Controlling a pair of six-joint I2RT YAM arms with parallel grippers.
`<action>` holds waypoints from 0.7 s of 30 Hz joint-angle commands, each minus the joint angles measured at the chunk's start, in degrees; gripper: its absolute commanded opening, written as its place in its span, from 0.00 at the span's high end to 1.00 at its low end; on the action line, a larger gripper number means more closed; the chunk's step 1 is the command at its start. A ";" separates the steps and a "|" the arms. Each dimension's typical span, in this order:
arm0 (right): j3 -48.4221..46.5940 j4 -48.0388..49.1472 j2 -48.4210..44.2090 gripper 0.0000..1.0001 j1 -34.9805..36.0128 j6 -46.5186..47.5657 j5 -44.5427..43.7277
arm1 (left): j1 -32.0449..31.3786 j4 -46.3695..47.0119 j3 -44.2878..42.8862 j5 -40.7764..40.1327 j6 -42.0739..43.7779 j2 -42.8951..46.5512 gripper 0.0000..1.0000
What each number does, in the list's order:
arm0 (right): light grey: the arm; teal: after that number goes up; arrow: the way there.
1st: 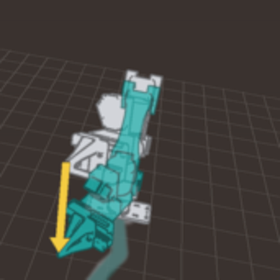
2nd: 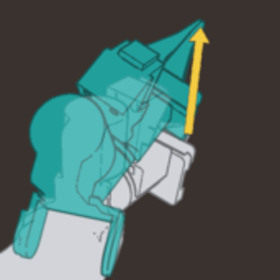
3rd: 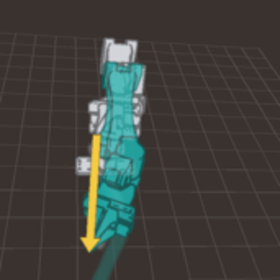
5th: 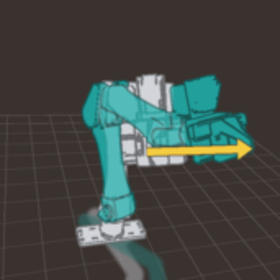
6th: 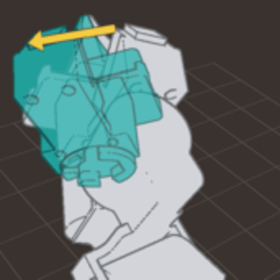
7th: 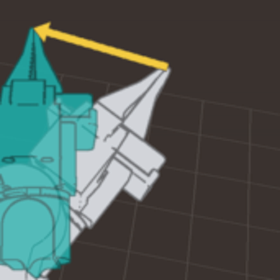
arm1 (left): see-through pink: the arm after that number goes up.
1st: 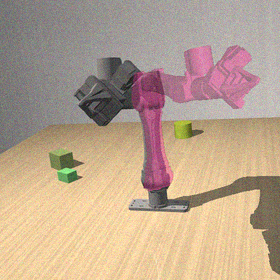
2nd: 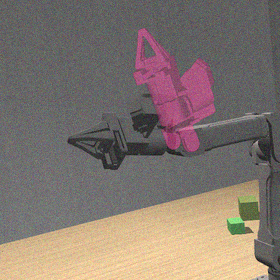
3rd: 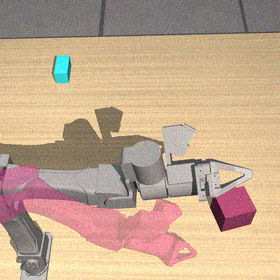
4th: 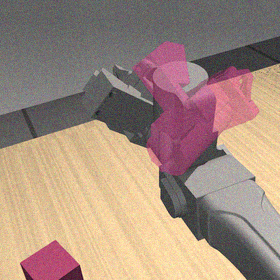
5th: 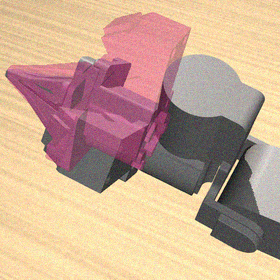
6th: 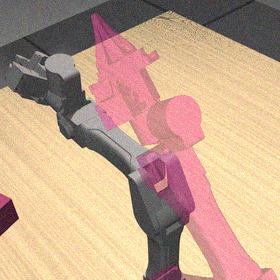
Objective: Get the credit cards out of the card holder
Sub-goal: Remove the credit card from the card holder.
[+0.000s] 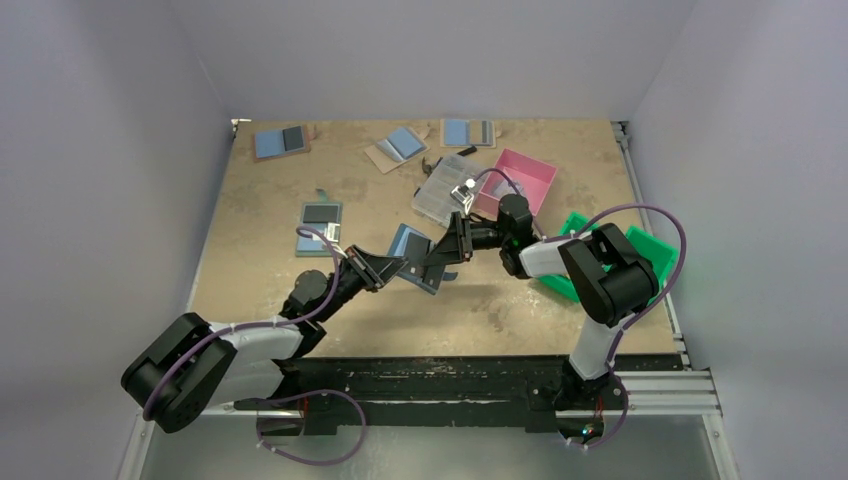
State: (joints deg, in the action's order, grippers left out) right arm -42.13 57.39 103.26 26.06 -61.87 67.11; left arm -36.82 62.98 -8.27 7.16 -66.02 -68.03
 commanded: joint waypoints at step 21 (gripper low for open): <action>-1.55 4.32 -0.48 1.00 0.09 -1.13 2.72 | -0.63 -4.67 -3.41 -3.00 0.51 5.64 0.57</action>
State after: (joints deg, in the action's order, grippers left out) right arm -42.15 60.93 103.26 25.89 -64.79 68.55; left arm -37.23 60.75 -8.49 4.25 -66.92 -64.90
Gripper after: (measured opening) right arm 0.026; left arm 0.401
